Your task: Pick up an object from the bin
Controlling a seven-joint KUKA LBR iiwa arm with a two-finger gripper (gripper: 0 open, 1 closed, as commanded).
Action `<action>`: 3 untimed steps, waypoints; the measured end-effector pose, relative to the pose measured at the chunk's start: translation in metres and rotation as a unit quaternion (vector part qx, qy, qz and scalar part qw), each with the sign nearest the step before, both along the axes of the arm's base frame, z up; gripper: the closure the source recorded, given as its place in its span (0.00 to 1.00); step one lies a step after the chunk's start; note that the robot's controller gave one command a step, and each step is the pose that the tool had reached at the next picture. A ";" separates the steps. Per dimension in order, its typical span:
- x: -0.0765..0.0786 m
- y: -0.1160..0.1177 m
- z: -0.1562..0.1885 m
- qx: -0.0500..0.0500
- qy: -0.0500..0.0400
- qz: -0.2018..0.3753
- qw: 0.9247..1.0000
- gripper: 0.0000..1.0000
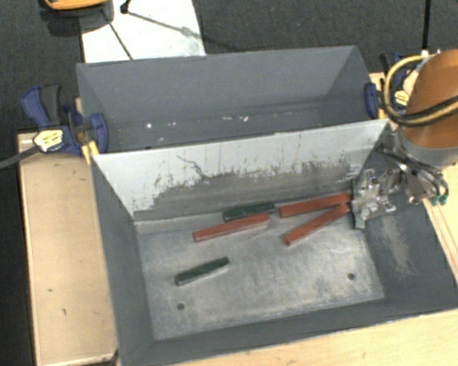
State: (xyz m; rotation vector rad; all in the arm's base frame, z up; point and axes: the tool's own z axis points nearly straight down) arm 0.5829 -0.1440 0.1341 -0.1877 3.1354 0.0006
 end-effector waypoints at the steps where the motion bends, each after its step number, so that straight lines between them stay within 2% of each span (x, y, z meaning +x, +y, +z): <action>1: 0.006 0.002 0.002 0.000 -0.001 0.011 1.000 0.00; 2: 0.008 0.004 -0.019 0.000 0.000 0.013 1.000 0.00; 3: 0.013 0.040 -0.051 -0.003 -0.013 -0.024 1.000 1.00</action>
Offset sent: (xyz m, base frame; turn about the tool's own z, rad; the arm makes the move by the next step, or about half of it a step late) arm 0.0000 0.0000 0.0000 0.0000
